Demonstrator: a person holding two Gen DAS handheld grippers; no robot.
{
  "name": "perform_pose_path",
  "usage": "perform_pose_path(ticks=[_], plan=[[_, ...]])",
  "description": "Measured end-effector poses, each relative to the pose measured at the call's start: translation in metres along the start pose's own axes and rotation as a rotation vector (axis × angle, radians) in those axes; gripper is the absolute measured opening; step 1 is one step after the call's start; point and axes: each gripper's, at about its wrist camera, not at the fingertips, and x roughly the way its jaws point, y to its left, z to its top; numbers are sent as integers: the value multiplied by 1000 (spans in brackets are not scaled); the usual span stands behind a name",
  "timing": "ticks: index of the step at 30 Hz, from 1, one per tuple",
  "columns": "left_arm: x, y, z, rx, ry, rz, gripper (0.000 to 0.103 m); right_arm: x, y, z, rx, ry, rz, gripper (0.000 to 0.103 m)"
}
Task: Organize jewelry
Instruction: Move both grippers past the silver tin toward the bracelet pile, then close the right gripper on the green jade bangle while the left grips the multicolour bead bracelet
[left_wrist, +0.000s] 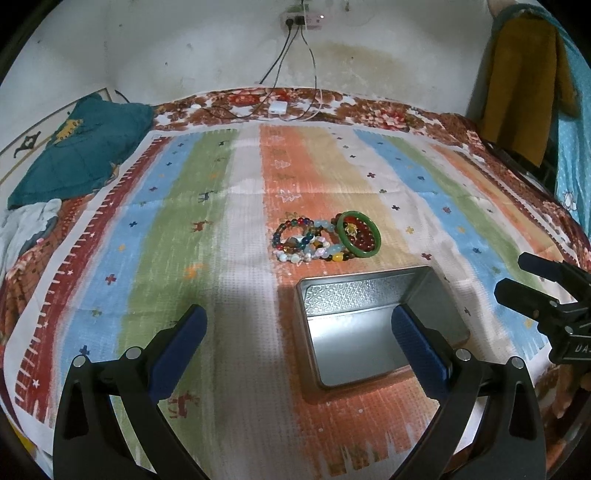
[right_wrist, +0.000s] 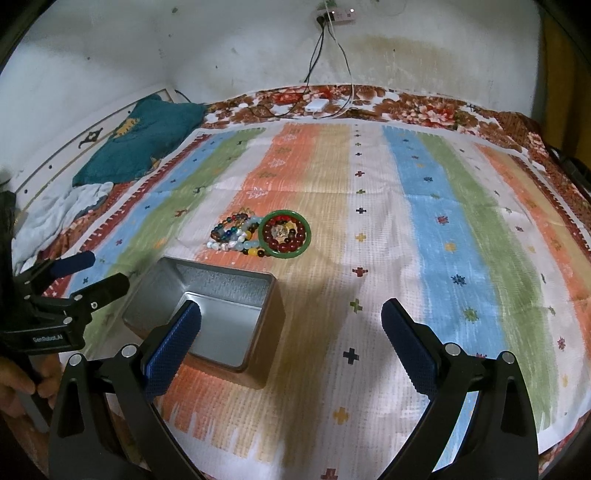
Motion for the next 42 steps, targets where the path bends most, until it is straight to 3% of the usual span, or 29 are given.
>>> perform_pose_path(ticks=[15,42], plan=[[31,31,26,-45,34,37,97,23,-16,24,14,35,-5,99],[87,55,46,-82,91,18,97,81,-20,57,-54,92,26,99]])
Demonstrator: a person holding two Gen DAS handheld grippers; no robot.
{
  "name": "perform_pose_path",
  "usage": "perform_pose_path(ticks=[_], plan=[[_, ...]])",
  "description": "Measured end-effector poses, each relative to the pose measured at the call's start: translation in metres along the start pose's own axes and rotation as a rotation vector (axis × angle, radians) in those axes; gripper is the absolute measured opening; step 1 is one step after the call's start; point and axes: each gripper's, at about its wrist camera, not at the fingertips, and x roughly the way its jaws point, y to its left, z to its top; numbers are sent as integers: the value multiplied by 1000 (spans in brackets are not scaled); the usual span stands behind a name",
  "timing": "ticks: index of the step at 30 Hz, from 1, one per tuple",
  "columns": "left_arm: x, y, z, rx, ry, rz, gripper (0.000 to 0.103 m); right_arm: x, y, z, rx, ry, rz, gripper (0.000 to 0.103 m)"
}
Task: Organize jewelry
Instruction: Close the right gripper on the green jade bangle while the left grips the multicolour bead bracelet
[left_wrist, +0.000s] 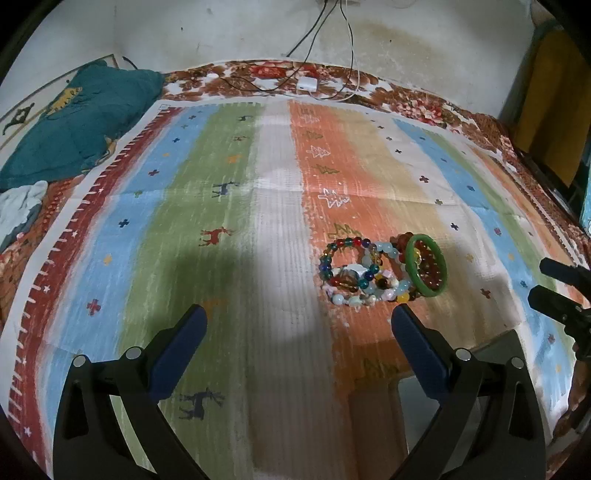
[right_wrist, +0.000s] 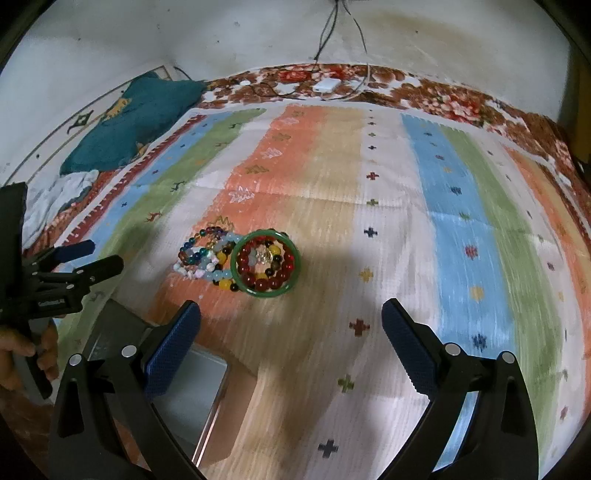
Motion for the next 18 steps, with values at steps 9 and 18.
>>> perform_pose_path(ticks=[9,18], plan=[[21,6,7,6,14,1,97,20,-2,10,-27,11,1,99],[46,6,16,20,38,-17,97,39,-9,16,-26,3,-3,99]])
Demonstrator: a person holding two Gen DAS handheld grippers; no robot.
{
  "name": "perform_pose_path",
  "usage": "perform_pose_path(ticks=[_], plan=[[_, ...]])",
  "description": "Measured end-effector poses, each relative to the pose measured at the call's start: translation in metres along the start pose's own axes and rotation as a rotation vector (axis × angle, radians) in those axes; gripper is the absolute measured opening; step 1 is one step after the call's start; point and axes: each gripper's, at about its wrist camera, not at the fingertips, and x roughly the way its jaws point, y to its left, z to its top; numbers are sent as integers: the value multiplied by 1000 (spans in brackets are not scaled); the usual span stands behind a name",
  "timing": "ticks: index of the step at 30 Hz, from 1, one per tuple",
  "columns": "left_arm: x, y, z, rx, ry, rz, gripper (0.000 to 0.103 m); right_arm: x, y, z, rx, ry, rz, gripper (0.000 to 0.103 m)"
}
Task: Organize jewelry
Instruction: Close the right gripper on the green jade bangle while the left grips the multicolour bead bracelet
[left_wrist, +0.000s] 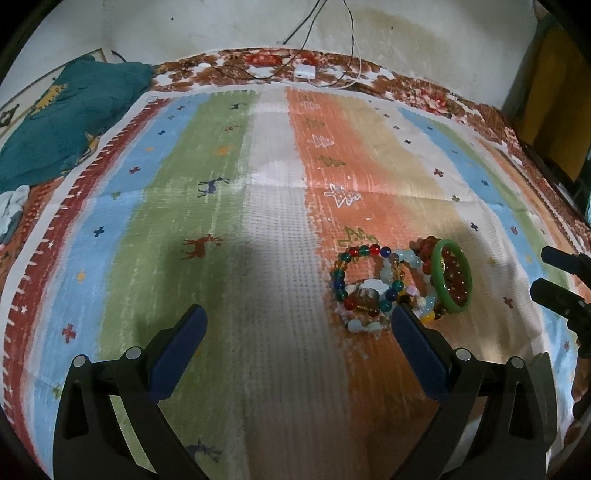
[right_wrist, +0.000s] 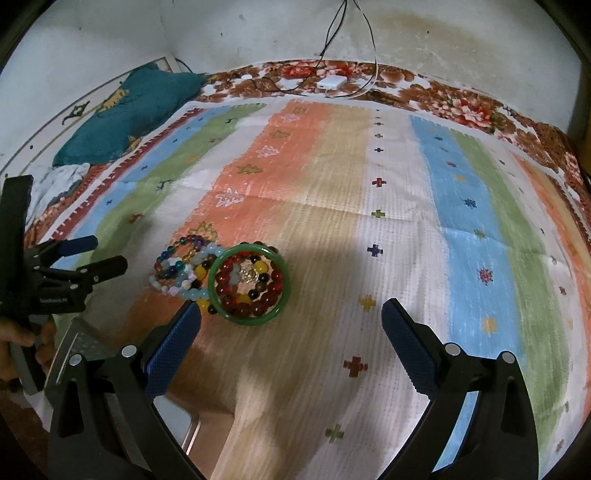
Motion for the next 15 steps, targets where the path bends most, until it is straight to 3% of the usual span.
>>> perform_pose_path(ticks=[10,15], plan=[[19,-4,12,8,30,-34,97,21,3,4,-36,9,10,99],[29,-4,16,13,46,-33,92,27,4,10,-59,-32,-17,99]])
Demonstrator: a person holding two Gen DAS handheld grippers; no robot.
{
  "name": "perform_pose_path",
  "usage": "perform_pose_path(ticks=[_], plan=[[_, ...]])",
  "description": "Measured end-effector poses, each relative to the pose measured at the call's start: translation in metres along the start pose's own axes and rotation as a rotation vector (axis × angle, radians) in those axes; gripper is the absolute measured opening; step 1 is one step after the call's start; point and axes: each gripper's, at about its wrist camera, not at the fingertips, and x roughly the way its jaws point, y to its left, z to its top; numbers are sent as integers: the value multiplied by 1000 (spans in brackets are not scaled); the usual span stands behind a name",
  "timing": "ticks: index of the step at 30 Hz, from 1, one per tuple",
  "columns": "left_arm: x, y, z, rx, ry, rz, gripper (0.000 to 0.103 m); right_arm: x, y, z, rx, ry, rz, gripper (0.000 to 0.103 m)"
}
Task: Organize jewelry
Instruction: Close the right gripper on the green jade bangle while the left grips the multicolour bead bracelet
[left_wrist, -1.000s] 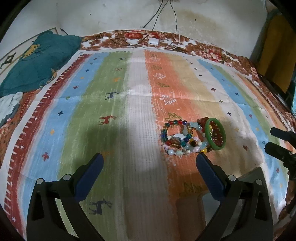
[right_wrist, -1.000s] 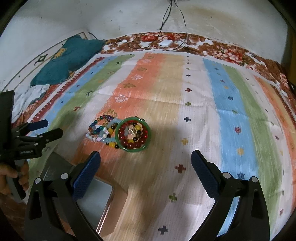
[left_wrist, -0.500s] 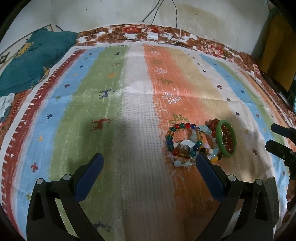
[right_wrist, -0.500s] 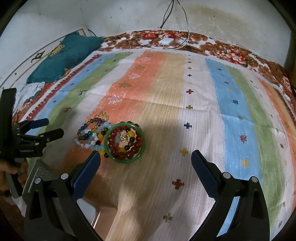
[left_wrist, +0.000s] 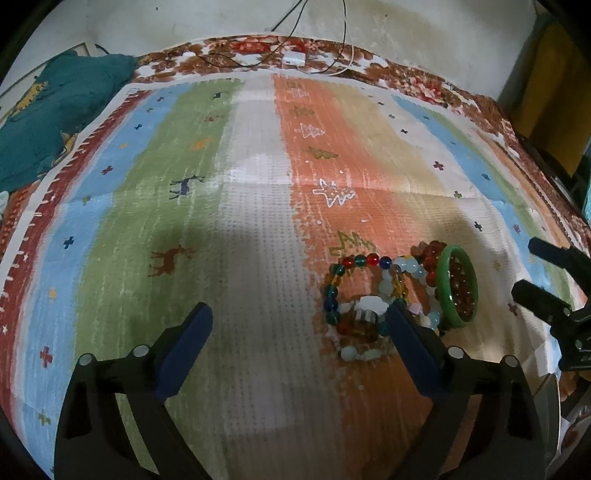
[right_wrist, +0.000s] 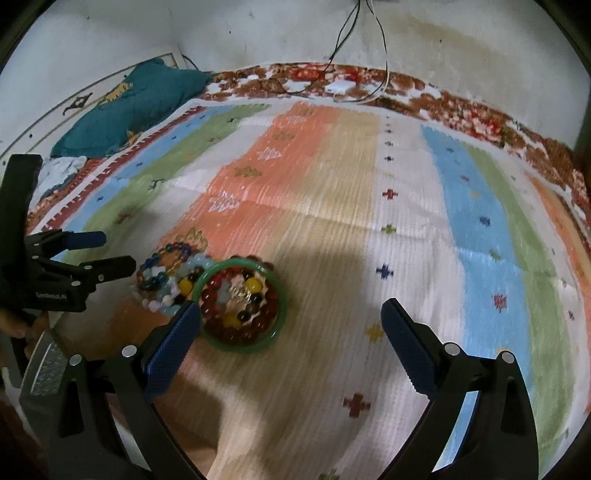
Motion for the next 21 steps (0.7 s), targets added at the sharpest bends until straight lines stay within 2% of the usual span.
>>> perform_pose_path(ticks=[3,8,13,15,16,19,21], plan=[[6,3,1,-5,12,5,91,5,-1,2,4,5,-3,97],[15,7,3,-17,32,-3,87,19,-4,1,5,36,-4,85],[18,9,7,-23,31,-5,84,29,-7,4,17,49,-2,80],[21,9,8,-24,37,-4,80,32,-5,4,12,53,5,76],[22,9,8,-23,40,0,78,33,-5,4,9,57,11,70],[26,8,9,-7,44,10,78,41,-2,5,4,72,18,59],[27,7,10,4,46,17,77,44,-1,5,4,76,21,57]])
